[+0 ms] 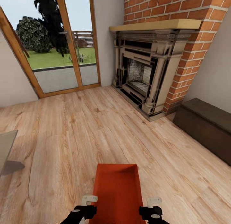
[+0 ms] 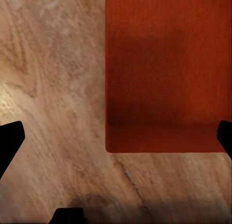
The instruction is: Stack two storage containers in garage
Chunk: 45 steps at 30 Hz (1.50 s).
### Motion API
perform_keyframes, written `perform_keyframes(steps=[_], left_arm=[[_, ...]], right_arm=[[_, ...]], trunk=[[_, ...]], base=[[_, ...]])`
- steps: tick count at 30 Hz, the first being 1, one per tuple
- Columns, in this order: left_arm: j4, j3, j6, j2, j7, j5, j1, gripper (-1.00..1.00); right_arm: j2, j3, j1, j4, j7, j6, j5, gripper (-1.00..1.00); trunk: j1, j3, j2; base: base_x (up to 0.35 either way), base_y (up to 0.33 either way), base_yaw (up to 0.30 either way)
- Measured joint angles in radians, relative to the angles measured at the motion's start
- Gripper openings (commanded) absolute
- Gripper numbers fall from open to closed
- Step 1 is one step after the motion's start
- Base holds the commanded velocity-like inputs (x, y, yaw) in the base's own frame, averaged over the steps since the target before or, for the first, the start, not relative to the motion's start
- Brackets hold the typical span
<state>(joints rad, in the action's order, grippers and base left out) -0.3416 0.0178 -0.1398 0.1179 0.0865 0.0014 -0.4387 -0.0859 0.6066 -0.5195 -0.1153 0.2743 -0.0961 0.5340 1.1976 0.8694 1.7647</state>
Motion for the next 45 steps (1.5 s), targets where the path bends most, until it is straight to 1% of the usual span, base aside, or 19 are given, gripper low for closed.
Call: perform_keyframes(steps=[6, 31, 41, 45], left_arm=[[0.000, -0.001, -0.001, 0.004, 0.001, 0.000, 0.000, 1.00], [0.000, -0.001, -0.003, 0.005, 0.003, 0.001, 0.000, 1.00], [0.000, -0.001, -0.005, 0.005, 0.002, 0.001, 0.000, 1.00], [-0.031, 0.000, -0.013, 0.006, 0.001, 0.001, 0.000, 1.00]], right_arm=[[0.001, 0.000, 0.000, 0.000, 0.000, 0.004, 0.001, 1.00], [0.002, 0.002, 0.000, -0.001, -0.001, 0.005, 0.001, 1.00], [0.001, 0.002, 0.000, 0.000, 0.000, 0.005, 0.002, 1.00], [0.002, 0.003, 0.000, -0.002, -0.001, 0.006, -0.002, 1.00]], trunk=[[0.000, 0.004, 0.000], [0.000, 0.005, 0.000], [0.038, 0.036, 0.070], [0.054, 0.048, 0.098]], base=[[0.000, 0.000, 0.039], [0.000, 0.000, 0.001], [0.000, 0.000, 0.000], [0.000, 0.000, 0.000]])
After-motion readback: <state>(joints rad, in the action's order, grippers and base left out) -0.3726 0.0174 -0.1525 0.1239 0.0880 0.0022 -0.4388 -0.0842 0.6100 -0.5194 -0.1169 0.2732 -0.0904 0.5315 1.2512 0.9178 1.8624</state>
